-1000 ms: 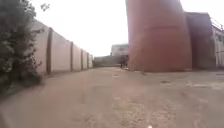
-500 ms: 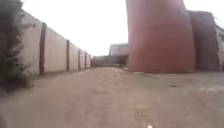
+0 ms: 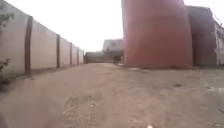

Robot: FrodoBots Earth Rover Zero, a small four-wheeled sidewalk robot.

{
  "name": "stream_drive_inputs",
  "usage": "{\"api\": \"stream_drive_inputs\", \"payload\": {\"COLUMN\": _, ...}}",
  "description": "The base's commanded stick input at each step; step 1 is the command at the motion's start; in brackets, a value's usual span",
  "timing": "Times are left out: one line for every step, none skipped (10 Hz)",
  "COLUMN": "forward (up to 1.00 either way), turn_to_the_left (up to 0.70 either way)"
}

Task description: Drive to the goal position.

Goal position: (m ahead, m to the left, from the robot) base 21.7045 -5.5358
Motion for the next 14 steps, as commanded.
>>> {"api": "stream_drive_inputs", "payload": {"forward": 1.0, "turn_to_the_left": 0.0}}
{"api": "stream_drive_inputs", "payload": {"forward": 1.0, "turn_to_the_left": 0.0}}
{"api": "stream_drive_inputs", "payload": {"forward": 1.0, "turn_to_the_left": 0.16}}
{"api": "stream_drive_inputs", "payload": {"forward": 1.0, "turn_to_the_left": 0.0}}
{"api": "stream_drive_inputs", "payload": {"forward": 1.0, "turn_to_the_left": 0.0}}
{"api": "stream_drive_inputs", "payload": {"forward": 1.0, "turn_to_the_left": 0.0}}
{"api": "stream_drive_inputs", "payload": {"forward": 1.0, "turn_to_the_left": 0.0}}
{"api": "stream_drive_inputs", "payload": {"forward": 1.0, "turn_to_the_left": 0.0}}
{"api": "stream_drive_inputs", "payload": {"forward": 1.0, "turn_to_the_left": 0.0}}
{"api": "stream_drive_inputs", "payload": {"forward": 1.0, "turn_to_the_left": 0.0}}
{"api": "stream_drive_inputs", "payload": {"forward": 1.0, "turn_to_the_left": 0.0}}
{"api": "stream_drive_inputs", "payload": {"forward": 1.0, "turn_to_the_left": 0.0}}
{"api": "stream_drive_inputs", "payload": {"forward": 1.0, "turn_to_the_left": 0.0}}
{"api": "stream_drive_inputs", "payload": {"forward": 1.0, "turn_to_the_left": 0.0}}
